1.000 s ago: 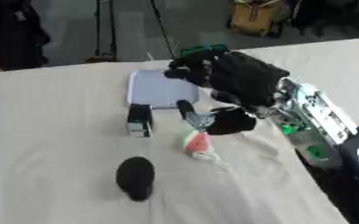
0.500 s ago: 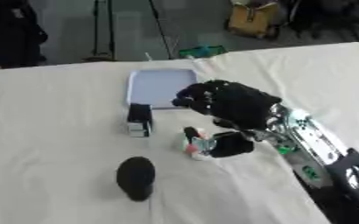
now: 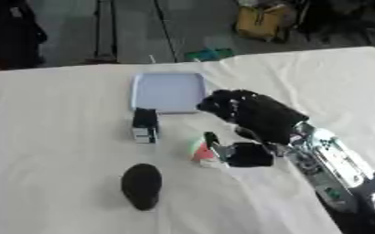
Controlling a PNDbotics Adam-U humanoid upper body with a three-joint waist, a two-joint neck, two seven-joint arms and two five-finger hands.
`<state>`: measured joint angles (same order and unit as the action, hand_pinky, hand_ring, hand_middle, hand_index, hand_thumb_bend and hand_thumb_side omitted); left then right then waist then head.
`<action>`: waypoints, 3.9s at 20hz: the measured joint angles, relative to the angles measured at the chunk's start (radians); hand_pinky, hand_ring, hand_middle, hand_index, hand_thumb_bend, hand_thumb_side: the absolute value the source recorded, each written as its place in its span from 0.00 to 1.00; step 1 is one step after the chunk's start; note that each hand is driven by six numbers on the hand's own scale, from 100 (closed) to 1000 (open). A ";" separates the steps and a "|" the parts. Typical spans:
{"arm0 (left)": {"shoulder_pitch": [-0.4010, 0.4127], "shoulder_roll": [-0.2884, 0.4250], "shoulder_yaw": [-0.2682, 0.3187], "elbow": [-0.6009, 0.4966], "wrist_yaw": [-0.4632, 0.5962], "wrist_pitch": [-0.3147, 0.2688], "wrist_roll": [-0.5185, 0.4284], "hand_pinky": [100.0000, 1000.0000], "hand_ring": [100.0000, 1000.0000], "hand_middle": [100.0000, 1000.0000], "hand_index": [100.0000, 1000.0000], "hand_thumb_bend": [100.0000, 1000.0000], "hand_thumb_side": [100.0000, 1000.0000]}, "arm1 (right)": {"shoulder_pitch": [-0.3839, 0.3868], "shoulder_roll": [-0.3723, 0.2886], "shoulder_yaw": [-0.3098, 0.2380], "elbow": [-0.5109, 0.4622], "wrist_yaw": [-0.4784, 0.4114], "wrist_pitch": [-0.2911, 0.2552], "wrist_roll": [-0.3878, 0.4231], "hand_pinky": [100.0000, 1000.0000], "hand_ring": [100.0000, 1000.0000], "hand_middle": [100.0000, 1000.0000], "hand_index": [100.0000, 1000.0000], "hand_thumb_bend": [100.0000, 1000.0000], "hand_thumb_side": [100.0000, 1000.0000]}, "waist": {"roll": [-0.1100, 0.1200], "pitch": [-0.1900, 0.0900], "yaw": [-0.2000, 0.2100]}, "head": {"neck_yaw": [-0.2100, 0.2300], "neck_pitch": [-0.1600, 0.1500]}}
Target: Pick up objects on the table and place them in the box.
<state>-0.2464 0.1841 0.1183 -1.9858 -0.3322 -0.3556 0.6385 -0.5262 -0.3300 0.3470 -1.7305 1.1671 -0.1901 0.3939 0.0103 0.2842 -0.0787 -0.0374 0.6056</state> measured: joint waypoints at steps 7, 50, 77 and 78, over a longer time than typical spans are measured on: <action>-0.002 0.000 -0.001 0.000 0.000 0.001 0.001 0.60 0.63 0.75 0.63 0.00 0.84 | 0.043 0.054 -0.041 -0.010 -0.019 0.026 0.125 0.90 0.99 0.92 1.00 0.18 0.93 | -0.002 0.000 -0.002 | 0.000 0.000; -0.004 -0.002 -0.010 0.000 0.009 0.015 -0.007 0.61 0.64 0.76 0.63 0.00 0.85 | 0.011 0.192 -0.077 0.112 0.128 0.074 0.170 0.89 0.99 0.96 1.00 0.25 0.79 | 0.006 0.007 0.013 | -0.018 -0.019; -0.004 -0.011 -0.016 0.000 0.018 0.013 -0.013 0.61 0.65 0.76 0.63 0.00 0.85 | -0.044 0.238 -0.107 0.239 0.276 0.096 0.161 0.87 0.99 0.97 1.00 0.28 0.76 | 0.013 0.013 0.022 | -0.028 -0.041; -0.004 -0.011 -0.016 0.000 0.019 0.013 -0.014 0.61 0.65 0.76 0.63 0.00 0.85 | -0.047 0.238 -0.108 0.245 0.279 0.096 0.159 0.87 0.99 0.97 1.00 0.28 0.76 | 0.013 0.013 0.023 | -0.029 -0.044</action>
<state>-0.2499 0.1728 0.1019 -1.9858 -0.3135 -0.3429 0.6245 -0.5734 -0.0919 0.2395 -1.4859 1.4465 -0.0945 0.5526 0.0235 0.2972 -0.0559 -0.0662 0.5620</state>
